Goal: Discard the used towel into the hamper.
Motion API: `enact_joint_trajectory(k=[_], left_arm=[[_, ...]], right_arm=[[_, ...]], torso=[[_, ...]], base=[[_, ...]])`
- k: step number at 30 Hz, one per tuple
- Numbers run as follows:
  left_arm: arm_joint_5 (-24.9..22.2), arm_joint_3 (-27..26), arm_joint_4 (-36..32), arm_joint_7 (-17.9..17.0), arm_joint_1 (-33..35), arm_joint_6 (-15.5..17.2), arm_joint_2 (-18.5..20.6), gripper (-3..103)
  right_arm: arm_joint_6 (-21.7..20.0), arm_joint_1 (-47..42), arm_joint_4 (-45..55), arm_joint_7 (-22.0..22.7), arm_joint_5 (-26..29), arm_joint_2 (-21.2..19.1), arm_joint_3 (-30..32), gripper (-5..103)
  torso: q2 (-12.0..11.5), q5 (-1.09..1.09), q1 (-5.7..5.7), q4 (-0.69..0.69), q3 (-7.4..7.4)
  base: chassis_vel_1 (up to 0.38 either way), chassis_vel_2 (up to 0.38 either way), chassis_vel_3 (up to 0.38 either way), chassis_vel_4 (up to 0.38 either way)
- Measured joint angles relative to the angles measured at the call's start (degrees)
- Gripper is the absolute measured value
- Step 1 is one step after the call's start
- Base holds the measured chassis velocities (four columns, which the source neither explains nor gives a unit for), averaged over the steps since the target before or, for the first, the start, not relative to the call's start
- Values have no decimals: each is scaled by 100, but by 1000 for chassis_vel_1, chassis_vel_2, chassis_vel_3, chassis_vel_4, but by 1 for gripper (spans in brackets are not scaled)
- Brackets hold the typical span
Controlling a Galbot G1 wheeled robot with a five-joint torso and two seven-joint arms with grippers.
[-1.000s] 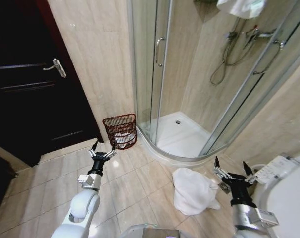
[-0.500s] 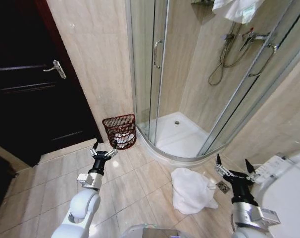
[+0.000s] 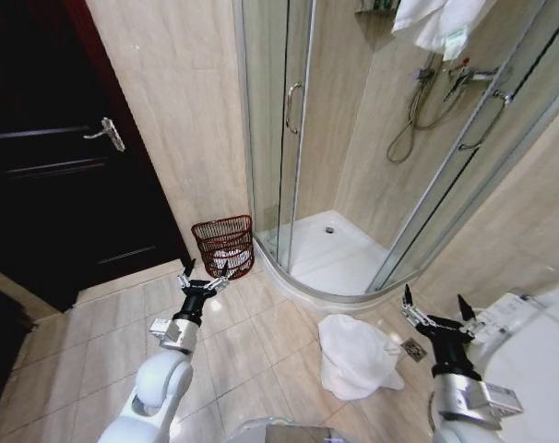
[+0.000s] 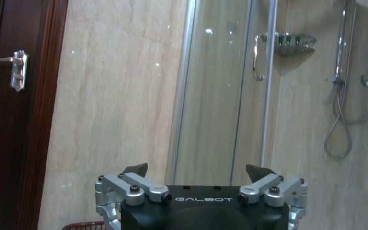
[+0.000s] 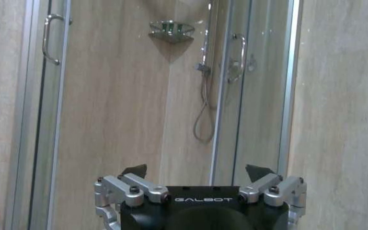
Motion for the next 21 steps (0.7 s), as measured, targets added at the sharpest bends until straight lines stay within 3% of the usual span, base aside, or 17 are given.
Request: enact_joint_trajectory(k=[21], left_arm=[[432,142,-535,-143,335,121,-75,100]], right_arm=[[311,-54,-104,-33,34,0,115,100]], torso=[[559,0,240,0,318]], base=[[0,0,0,0]])
